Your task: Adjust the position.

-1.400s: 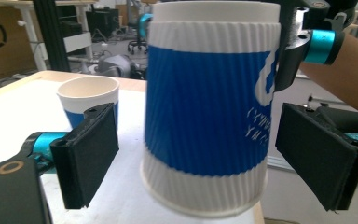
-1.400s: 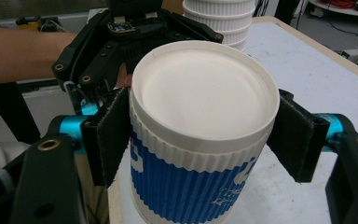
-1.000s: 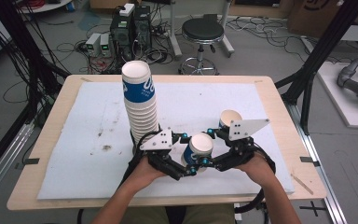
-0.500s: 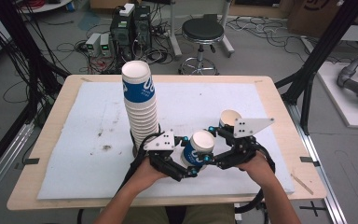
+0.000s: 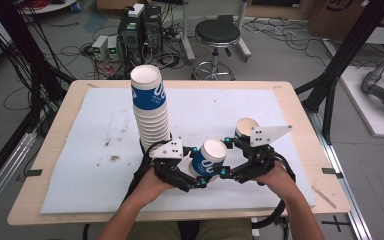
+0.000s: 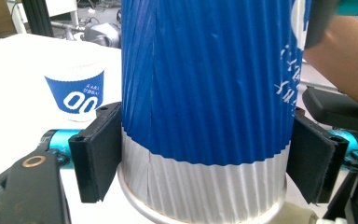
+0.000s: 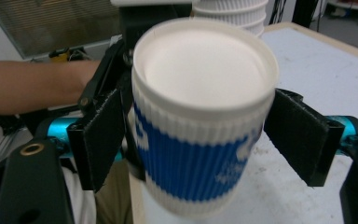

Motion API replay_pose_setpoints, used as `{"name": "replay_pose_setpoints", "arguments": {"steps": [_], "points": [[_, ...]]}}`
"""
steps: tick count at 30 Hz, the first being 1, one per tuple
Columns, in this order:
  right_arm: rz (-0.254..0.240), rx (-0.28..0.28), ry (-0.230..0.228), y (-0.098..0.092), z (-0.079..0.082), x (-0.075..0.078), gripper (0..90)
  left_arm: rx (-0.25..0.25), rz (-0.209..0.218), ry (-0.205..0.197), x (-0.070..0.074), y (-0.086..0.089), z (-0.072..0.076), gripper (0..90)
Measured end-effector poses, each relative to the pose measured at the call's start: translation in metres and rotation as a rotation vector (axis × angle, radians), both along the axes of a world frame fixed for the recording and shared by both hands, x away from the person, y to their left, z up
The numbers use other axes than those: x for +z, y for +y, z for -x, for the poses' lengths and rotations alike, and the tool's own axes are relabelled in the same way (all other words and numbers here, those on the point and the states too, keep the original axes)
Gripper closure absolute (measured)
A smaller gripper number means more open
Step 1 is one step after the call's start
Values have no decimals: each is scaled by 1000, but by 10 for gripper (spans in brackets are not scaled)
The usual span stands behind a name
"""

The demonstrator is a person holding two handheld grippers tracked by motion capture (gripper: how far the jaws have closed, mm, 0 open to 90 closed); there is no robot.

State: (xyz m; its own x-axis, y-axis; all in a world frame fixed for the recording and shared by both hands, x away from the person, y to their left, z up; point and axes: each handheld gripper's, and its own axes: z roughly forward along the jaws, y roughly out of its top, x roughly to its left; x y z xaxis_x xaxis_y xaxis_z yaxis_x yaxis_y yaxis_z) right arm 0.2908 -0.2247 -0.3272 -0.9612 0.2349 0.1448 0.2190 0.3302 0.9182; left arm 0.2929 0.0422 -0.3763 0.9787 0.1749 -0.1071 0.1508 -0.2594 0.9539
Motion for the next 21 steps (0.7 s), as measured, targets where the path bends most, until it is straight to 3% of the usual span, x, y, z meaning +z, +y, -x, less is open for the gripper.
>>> {"name": "replay_pose_setpoints", "arguments": {"steps": [4,5,6,7,8,10,17,20,21], "points": [[-24,-2,11,-9,-1,2,203,-1,-40,1,7,3,2,211],[-29,-2,6,-11,0,3,202,3,-76,3,10,3,2,211],[-29,-2,6,-11,0,3,202,3,-76,3,10,3,2,211],[-29,4,-1,-13,1,6,198,4,-115,1,12,3,2,211],[-29,4,-1,-13,1,6,198,4,-115,1,12,3,2,211],[-12,22,-17,-14,2,8,198,-1,-169,-5,14,1,2,210],[153,87,-36,-4,-5,18,198,-26,-246,16,15,-6,1,210],[194,106,-39,1,-8,20,198,-30,-258,15,16,-9,1,210],[247,123,-41,6,-10,22,198,-37,-270,13,16,-11,1,210]]}}
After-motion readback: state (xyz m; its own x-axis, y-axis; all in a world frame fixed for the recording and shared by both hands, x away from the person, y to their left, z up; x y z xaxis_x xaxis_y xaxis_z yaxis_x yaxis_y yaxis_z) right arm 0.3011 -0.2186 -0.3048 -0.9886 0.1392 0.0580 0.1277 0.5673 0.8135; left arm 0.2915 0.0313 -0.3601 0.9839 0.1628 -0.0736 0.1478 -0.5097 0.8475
